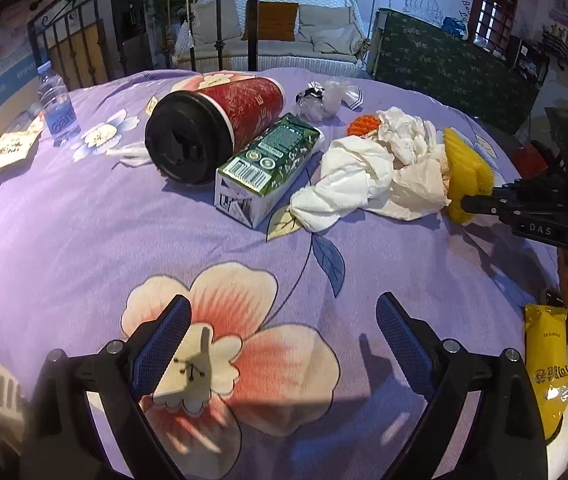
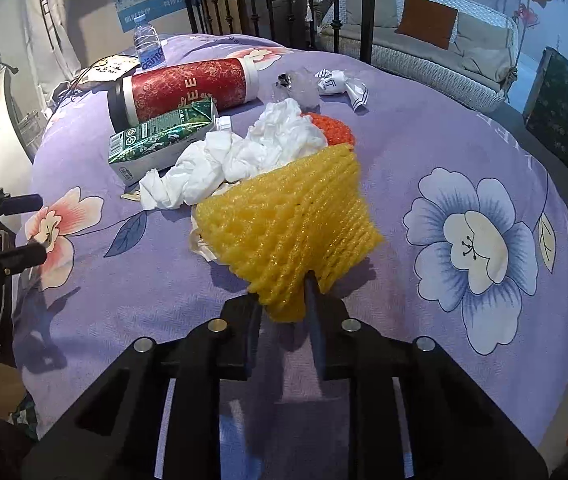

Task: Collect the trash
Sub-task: 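Grasp the yellow foam net with the right tool while the left tool grasps the green carton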

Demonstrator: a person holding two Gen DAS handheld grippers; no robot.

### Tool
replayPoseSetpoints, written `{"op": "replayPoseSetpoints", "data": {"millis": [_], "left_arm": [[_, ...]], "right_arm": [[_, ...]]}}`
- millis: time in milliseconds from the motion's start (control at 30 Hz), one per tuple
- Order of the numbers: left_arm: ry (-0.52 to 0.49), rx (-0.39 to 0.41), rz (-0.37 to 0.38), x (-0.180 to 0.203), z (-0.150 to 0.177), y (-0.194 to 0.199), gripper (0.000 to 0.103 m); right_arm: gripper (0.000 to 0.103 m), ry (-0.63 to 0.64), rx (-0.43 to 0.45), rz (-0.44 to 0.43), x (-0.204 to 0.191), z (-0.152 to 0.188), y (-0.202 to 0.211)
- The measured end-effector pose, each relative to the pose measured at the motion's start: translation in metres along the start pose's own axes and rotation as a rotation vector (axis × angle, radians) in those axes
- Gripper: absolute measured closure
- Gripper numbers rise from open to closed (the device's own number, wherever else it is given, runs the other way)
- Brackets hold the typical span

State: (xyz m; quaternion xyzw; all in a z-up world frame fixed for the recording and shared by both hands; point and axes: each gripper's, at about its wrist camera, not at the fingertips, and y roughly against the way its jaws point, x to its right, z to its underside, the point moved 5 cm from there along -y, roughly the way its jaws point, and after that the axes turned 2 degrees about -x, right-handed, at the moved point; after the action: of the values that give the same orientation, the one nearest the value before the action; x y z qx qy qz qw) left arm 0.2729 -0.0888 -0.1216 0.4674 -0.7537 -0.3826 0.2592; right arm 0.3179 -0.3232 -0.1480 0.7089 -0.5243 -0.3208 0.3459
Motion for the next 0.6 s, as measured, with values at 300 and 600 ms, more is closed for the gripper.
{"op": "replayPoseSetpoints", "data": {"millis": [300, 600], "left_arm": [[-0.158, 0.004, -0.051, 0.010, -0.062, -0.024, 0.033], [-0.350, -0.096, -0.184, 0.025, -0.107, -0.080, 0.035]], "right_arm": [[0.085, -0.082, 0.059, 0.016, 0.023, 0.012, 0.038], [0.085, -0.102, 0.095, -0.011, 0.023, 0.017, 0.058]]}}
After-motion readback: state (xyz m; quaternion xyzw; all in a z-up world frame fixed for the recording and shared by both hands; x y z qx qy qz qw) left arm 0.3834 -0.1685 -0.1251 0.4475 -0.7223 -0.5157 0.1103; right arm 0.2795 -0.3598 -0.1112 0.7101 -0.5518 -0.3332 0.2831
